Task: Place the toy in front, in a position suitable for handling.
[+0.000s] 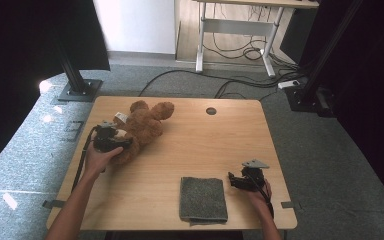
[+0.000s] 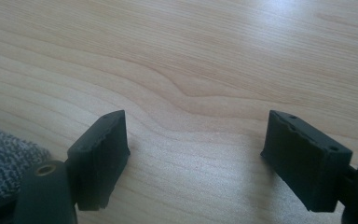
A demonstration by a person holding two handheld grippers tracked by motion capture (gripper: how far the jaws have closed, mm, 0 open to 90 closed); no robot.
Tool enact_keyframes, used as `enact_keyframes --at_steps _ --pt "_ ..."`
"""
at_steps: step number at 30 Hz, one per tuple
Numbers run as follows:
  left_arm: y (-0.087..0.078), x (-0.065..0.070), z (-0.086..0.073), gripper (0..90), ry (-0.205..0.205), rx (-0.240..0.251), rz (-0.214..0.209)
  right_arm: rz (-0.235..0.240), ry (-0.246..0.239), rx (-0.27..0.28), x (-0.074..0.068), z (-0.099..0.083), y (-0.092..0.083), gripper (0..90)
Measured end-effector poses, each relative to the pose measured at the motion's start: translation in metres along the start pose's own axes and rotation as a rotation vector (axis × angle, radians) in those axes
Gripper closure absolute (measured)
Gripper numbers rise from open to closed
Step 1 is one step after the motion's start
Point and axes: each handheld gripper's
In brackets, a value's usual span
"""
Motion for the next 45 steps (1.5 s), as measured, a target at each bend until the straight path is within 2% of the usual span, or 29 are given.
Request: enact_keyframes --at_steps 5,9,12,13,16,17,20,21,23,26,33,37,40,41,43,45 --pt "0.004 0.012 0.002 23.9 0.021 0.0 -0.031 0.001 0.0 0.0 0.0 0.0 0.0 21.5" --pt "0.006 0.021 0.003 24.5 0.05 -0.001 -0.037 0.001 0.0 0.0 0.0 0.0 0.0 21.5" --pt "0.009 0.035 0.005 25.4 0.078 0.001 -0.048 0.001 0.0 0.0 0.0 0.0 0.0 21.5" --pt "0.009 0.035 0.005 25.6 0.078 0.001 -0.048 0.001 -0.001 0.0 0.0 0.0 0.0 21.5" --pt "0.013 0.051 0.005 25.9 0.114 0.011 -0.057 0.001 0.0 0.0 0.0 0.0 0.0 21.5" --pt "0.013 0.051 0.005 25.9 0.114 0.011 -0.057 0.001 0.0 0.0 0.0 0.0 0.0 21.5" --pt "0.015 0.068 0.004 26.1 0.148 0.017 -0.065 0.002 -0.001 0.0 0.0 0.0 0.0 21.5" --pt "0.015 0.068 0.004 26.1 0.148 0.017 -0.065 0.004 -0.002 0.0 0.0 0.0 0.0 21.5" --pt "0.015 0.079 0.002 26.2 0.172 0.018 -0.078 0.006 -0.004 0.0 0.0 0.0 0.0 21.5" --pt "0.016 0.085 0.002 26.3 0.19 0.019 -0.072 0.006 -0.004 0.0 0.0 0.0 0.0 21.5" --pt "0.016 0.084 0.003 26.3 0.174 0.016 -0.089 0.01 -0.001 0.003 0.0 0.0 0.0 22.2" --pt "0.017 0.084 0.003 26.3 0.176 0.018 -0.09 0.026 0.021 0.014 0.003 0.002 0.0 23.1" --pt "0.017 0.084 0.004 26.5 0.176 0.021 -0.095 0.035 0.026 0.043 0.003 0.007 -0.002 23.2" --pt "0.018 0.084 0.004 26.5 0.176 0.023 -0.101 0.052 0.031 0.071 0.002 0.012 -0.006 23.7" --pt "0.019 0.085 0.004 26.5 0.176 0.023 -0.103 0.067 0.031 0.083 0.001 0.015 -0.007 23.6" --pt "0.019 0.086 0.005 26.5 0.177 0.024 -0.108 0.091 0.008 0.1 -0.004 0.023 -0.01 23.7"
Point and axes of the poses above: each handheld gripper's, and its own axes: y roughly forward along the jaws, z roughly out of its top, x roughly to its right, and after that the axes turned 12 degrees about -x, right-handed
